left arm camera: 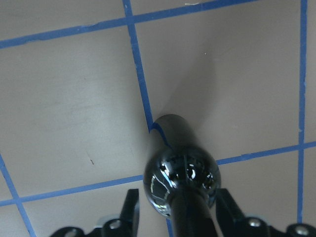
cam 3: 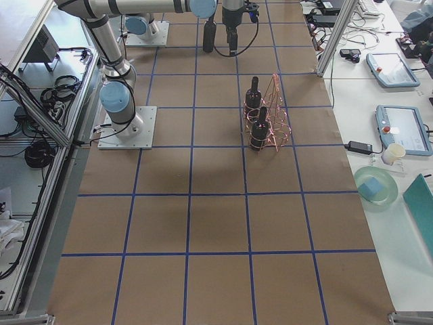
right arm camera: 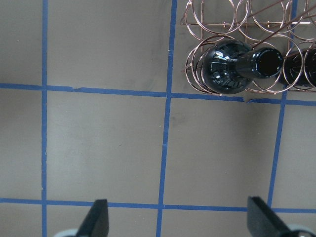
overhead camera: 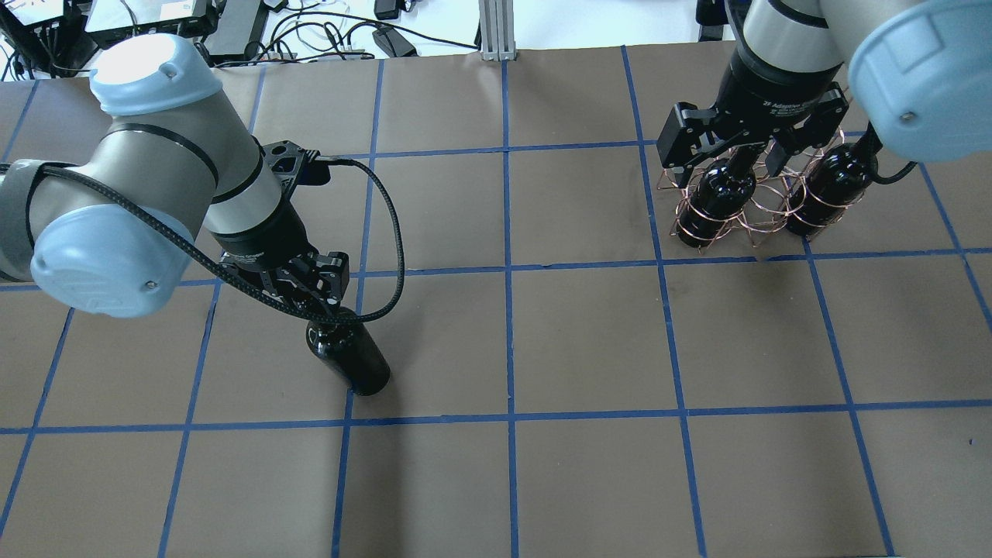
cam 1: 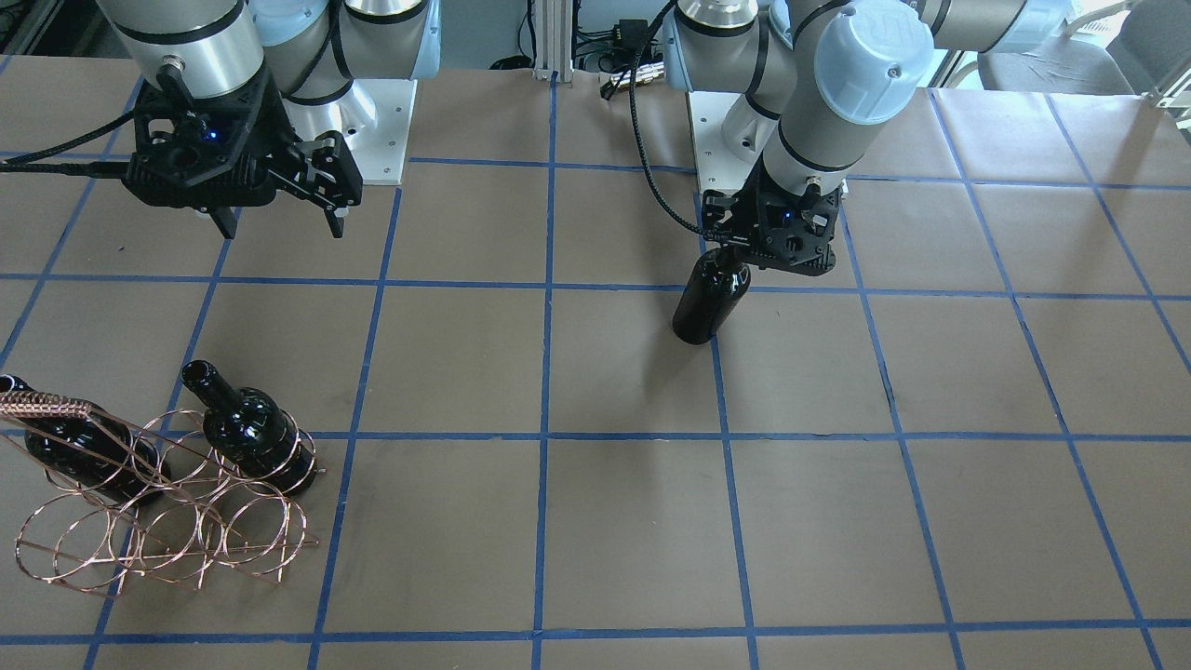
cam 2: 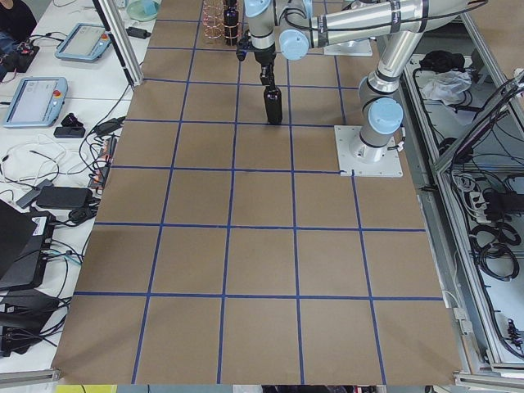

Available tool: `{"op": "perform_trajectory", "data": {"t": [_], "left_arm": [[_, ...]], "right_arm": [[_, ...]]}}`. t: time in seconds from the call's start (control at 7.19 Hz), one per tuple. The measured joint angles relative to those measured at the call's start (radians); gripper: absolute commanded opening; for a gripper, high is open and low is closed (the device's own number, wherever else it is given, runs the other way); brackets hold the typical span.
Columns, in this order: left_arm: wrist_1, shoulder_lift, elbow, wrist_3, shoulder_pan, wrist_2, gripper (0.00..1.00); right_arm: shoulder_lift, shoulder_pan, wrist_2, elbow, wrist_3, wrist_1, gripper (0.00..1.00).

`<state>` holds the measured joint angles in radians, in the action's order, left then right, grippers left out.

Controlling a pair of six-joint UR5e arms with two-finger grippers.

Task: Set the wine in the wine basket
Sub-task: 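Lower the bottle onto the table and open the left gripper, then raise the left gripper away while the right arm reaches toward the bottle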

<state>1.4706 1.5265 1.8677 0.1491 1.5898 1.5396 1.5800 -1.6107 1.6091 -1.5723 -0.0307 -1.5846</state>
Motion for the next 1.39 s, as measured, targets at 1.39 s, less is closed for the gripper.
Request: {"op": "perform_trajectory", "data": {"t": [1.39], "left_arm": [[0.122, 0.017, -0.262, 0.185, -0.330, 0.113, 1.00]], "right_arm": [[-0.043, -0.263, -0.011, 0.002, 0.328, -0.096, 0.99]]}}
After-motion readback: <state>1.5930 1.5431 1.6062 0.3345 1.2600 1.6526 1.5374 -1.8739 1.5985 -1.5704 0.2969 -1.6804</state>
